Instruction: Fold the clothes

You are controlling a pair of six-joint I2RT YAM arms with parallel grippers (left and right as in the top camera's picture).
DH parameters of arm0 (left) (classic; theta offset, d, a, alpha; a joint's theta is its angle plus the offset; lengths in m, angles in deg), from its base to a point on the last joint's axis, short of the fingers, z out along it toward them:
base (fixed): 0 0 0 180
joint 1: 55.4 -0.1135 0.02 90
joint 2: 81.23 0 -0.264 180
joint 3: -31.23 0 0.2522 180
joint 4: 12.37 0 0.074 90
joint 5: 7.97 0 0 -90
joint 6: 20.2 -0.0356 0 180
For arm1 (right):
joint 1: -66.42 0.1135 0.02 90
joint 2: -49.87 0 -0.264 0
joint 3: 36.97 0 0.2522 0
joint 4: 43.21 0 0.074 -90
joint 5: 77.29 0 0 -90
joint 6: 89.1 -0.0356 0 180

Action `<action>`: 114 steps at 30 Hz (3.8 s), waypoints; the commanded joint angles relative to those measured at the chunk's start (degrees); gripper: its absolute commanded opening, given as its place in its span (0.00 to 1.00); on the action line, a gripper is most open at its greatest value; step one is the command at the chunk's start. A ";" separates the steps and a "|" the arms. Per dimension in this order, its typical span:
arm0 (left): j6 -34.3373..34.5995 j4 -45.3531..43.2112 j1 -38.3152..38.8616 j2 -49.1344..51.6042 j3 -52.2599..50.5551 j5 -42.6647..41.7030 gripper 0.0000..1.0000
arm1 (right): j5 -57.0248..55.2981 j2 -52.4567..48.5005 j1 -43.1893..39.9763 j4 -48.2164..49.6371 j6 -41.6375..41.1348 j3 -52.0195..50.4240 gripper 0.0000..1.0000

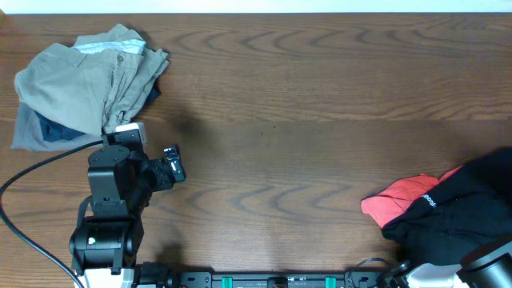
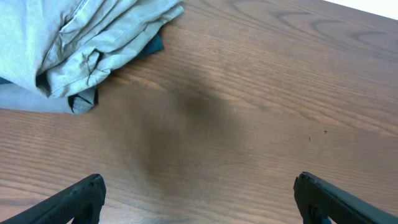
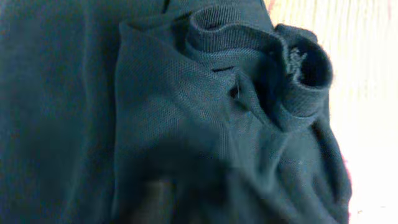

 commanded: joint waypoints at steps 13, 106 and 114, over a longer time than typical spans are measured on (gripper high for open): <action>0.24 0.00 0.22 -0.04 1.11 -0.70 0.98 | 5.88 0.94 -0.52 0.15 2.58 1.68 0.01; 6.10 -4.50 0.24 16.79 0.96 -18.86 0.99 | 29.18 -0.04 77.40 -46.77 34.88 33.44 0.74; 5.97 -0.52 0.37 27.54 0.96 -27.78 0.92 | 28.09 -10.91 84.30 -37.55 34.67 33.44 0.69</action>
